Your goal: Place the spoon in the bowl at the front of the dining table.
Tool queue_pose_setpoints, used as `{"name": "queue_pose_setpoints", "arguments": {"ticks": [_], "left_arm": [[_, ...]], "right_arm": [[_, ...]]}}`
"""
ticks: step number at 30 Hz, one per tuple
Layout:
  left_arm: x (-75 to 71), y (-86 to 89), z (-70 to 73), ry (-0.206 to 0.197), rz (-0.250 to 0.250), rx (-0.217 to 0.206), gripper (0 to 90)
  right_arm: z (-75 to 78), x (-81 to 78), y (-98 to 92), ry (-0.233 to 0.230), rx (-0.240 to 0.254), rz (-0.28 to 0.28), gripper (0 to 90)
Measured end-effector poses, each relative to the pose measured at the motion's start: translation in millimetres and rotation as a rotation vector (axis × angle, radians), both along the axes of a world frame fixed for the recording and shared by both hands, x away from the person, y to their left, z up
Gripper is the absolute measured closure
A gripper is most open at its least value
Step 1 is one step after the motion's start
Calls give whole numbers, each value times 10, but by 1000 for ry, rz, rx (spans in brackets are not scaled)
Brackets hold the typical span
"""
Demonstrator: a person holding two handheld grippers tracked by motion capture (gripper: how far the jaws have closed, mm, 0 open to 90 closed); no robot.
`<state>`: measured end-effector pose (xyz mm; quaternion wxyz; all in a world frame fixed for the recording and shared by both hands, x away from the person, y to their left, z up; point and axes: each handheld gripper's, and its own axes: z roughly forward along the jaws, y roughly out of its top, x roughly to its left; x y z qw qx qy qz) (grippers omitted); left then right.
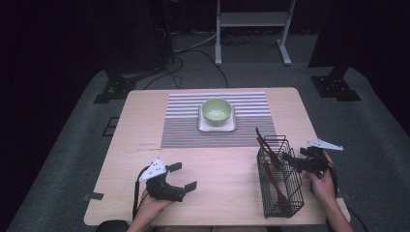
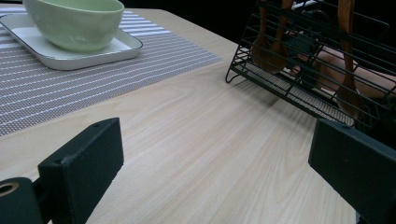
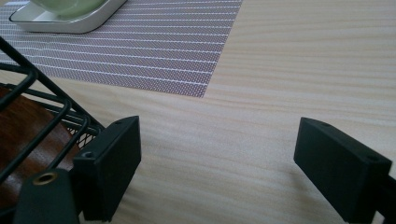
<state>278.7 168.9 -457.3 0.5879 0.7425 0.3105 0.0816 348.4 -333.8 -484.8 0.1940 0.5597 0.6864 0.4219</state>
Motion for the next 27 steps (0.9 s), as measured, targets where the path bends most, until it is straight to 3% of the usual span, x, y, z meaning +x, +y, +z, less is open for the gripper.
{"name": "queue_pose_setpoints", "arguments": {"ticks": [4, 11, 27], "left_arm": [[0, -18, -9, 20, -15, -14, 24], [-14, -69, -7, 14, -28, -12, 24], [-57, -253, -22, 40, -74, -20, 24]], "right_arm": [[0, 1, -2, 1, 2, 3, 134], [2, -4, 3, -2, 0, 3, 134], [1, -10, -1, 0, 2, 0, 134]]}}
